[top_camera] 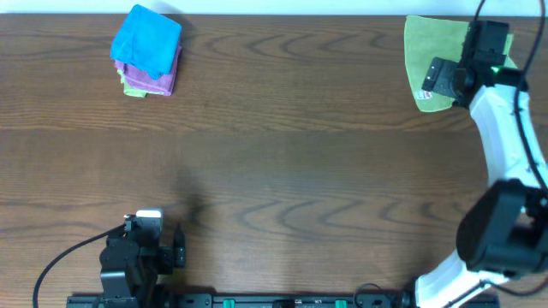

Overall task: Fold the cloth
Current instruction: 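Reach the right gripper to the green cloth's tagged corner and grasp it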

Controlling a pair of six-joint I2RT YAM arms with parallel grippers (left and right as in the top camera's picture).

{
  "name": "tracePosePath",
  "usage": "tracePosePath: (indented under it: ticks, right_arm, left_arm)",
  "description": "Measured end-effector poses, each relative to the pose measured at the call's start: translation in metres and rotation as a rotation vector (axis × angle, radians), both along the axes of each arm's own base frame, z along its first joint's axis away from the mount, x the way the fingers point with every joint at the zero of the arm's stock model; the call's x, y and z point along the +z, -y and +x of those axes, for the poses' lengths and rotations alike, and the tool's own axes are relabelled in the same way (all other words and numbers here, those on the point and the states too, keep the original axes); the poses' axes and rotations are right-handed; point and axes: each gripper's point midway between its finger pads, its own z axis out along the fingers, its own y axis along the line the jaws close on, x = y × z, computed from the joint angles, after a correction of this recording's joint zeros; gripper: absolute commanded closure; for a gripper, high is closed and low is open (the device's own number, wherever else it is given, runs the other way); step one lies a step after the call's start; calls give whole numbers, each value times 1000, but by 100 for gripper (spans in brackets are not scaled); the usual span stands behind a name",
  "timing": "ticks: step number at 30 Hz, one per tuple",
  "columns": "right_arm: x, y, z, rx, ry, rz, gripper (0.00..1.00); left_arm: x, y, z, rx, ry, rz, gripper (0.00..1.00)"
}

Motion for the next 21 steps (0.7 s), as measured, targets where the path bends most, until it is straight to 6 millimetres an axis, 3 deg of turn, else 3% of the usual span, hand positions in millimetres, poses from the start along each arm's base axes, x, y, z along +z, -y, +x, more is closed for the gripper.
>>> tracePosePath:
  ticks: [5, 11, 21]
  right_arm:
    - [-46, -4, 18, 34, -36, 33, 3]
    - [-83, -10, 21, 61, -89, 74, 11]
    - [-99, -16, 26, 88, -95, 100, 17]
  left_arm:
    - [0, 0, 0, 0, 0, 0, 5]
    - [0, 0, 0, 0, 0, 0, 5]
    - [0, 0, 0, 0, 0, 0, 5]
